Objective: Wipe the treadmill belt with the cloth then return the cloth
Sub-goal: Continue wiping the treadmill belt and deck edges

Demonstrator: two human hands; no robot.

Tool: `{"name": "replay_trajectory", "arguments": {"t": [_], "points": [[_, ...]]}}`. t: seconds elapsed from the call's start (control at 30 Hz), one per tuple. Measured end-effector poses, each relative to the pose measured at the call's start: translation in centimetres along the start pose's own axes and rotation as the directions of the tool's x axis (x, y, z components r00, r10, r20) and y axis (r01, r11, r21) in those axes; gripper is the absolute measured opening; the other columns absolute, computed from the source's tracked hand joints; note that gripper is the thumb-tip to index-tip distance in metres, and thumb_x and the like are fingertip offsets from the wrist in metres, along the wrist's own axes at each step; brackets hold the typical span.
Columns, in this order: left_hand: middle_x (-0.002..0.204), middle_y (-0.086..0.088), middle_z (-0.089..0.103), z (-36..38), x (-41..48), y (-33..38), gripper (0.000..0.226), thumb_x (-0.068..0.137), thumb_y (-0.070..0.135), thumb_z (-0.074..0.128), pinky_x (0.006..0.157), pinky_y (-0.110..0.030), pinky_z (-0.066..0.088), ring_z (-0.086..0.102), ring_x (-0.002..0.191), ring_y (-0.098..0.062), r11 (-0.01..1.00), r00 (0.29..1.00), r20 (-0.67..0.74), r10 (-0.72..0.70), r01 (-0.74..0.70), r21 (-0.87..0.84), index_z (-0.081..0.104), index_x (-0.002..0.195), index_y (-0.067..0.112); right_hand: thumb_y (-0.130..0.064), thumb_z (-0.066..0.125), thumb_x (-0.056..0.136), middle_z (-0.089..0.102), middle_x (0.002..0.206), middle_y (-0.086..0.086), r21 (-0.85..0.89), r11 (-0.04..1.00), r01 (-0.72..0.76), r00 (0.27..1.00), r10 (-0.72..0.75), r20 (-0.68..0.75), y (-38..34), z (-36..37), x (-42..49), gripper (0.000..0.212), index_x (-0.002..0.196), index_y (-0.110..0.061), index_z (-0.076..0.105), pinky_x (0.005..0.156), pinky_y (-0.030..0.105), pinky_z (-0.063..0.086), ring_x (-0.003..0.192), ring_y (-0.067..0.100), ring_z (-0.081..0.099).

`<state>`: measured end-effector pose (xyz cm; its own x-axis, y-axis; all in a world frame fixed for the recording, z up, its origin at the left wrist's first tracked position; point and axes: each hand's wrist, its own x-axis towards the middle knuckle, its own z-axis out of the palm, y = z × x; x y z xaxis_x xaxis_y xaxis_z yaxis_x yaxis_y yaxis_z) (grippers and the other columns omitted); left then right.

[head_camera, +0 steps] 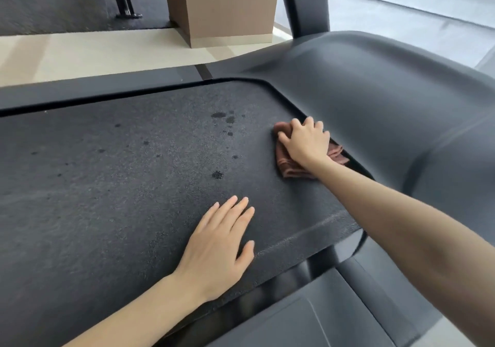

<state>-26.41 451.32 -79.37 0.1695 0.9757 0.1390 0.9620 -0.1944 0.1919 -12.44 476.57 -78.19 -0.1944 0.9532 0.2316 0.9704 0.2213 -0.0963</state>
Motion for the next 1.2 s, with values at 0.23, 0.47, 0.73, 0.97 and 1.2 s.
{"name": "replay_trajectory", "arguments": {"t": [0.23, 0.47, 0.73, 0.97, 1.2], "points": [[0.146, 0.005, 0.039, -2.4, -6.1, -5.0, 0.054, 0.089, 0.044, 0.038, 0.11, -0.04, 0.02, 0.03, 0.138, -0.015, 0.986, 0.991, 0.116, 0.066, -0.083, 0.145, 0.045, 0.137, 0.021, -0.056, 0.044, 0.088, 0.051, 0.106, 0.011, 0.013, 0.894, 0.448, 0.893, -0.447, -0.059, -5.3, -0.9, -8.2, 0.044, 0.108, -0.02, 0.058, 0.08, 0.042, 0.04, 0.099, 0.033, 0.047], [0.15, 0.007, 0.03, -3.0, -9.5, -7.8, 0.056, 0.091, 0.048, 0.03, 0.113, -0.038, 0.013, 0.019, 0.142, -0.013, 0.981, 0.987, 0.08, -0.14, 0.127, 0.147, 0.04, 0.14, 0.024, -0.054, 0.051, 0.08, 0.054, 0.086, 0.003, 0.134, 0.563, 0.816, 0.577, -0.81, -0.106, -3.4, -2.5, -13.4, 0.04, 0.1, -0.024, 0.067, 0.066, 0.033, 0.046, 0.076, 0.025, 0.052], [0.152, 0.011, 0.025, -2.7, -11.7, -8.3, 0.054, 0.092, 0.044, 0.026, 0.114, -0.037, 0.01, 0.013, 0.142, -0.009, 0.97, 0.97, 0.023, -0.243, 0.243, 0.016, 0.031, 0.144, 0.028, -0.055, 0.05, 0.087, 0.054, 0.112, 0.014, 0.048, 0.958, 0.283, 0.959, -0.282, -0.023, -7.5, -0.2, -3.3, 0.046, 0.112, -0.019, 0.062, 0.088, 0.044, 0.042, 0.109, 0.037, 0.047], [0.15, 0.01, 0.029, -2.6, -11.8, -8.3, 0.055, 0.09, 0.045, 0.028, 0.114, -0.036, 0.012, 0.017, 0.141, -0.009, 0.971, 0.971, -0.025, -0.237, 0.237, -0.008, 0.037, 0.141, 0.027, -0.058, 0.052, 0.082, 0.052, 0.098, 0.007, 0.095, 0.759, 0.644, 0.765, -0.637, -0.098, -12.0, -1.3, -11.2, 0.042, 0.098, -0.021, 0.065, 0.078, 0.04, 0.042, 0.095, 0.03, 0.048], [0.151, 0.011, 0.026, -2.3, -11.7, -8.5, 0.056, 0.09, 0.046, 0.026, 0.114, -0.037, 0.01, 0.014, 0.142, -0.009, 0.972, 0.971, -0.033, -0.236, 0.236, -0.004, 0.034, 0.142, 0.028, -0.058, 0.053, 0.08, 0.056, 0.084, 0.002, 0.098, 0.583, 0.806, 0.59, -0.784, -0.193, -5.8, -1.8, -12.7, 0.04, 0.093, -0.023, 0.068, 0.067, 0.035, 0.047, 0.078, 0.026, 0.053]]}}
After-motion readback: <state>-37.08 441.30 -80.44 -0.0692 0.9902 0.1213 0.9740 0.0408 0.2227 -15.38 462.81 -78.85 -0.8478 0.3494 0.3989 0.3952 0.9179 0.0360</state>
